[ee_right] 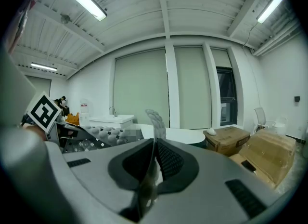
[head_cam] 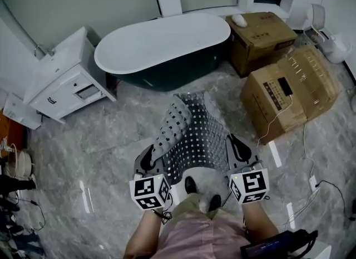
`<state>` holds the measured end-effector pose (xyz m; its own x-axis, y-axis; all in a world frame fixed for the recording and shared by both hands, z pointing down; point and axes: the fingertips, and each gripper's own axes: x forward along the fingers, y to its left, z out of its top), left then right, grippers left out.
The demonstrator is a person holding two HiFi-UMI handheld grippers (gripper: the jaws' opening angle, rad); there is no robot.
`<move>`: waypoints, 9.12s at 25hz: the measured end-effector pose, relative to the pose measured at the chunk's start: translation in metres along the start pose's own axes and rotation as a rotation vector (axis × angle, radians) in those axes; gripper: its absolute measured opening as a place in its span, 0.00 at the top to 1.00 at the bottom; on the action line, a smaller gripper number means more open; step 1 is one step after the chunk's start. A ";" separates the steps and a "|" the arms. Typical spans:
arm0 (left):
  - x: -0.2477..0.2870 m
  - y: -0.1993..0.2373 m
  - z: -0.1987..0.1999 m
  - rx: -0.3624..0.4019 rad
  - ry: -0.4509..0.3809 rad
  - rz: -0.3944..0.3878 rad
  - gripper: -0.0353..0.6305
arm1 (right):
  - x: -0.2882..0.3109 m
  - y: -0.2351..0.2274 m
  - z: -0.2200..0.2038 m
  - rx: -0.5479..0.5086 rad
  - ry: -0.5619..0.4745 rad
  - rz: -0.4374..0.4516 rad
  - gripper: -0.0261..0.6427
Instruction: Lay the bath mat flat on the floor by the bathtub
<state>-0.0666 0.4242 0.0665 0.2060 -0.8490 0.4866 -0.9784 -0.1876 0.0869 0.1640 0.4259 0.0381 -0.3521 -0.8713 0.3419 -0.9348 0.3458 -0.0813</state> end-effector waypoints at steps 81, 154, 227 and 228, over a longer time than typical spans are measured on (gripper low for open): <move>0.276 0.106 0.132 -0.020 -0.034 0.185 0.89 | 0.336 -0.099 0.102 -0.052 -0.069 0.165 0.92; 0.369 0.225 0.094 -0.068 0.147 0.142 0.89 | 0.481 -0.065 0.076 -0.077 0.125 0.148 0.92; 0.431 0.173 -0.077 -0.157 0.396 0.162 0.89 | 0.497 -0.141 -0.119 -0.038 0.329 0.186 0.92; 0.431 0.173 -0.075 -0.153 0.397 0.159 0.89 | 0.496 -0.141 -0.119 -0.039 0.333 0.182 0.92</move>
<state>-0.1484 0.0635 0.3565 0.0592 -0.6006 0.7974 -0.9948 0.0308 0.0971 0.1268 -0.0132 0.3308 -0.4719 -0.6354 0.6112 -0.8534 0.5032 -0.1358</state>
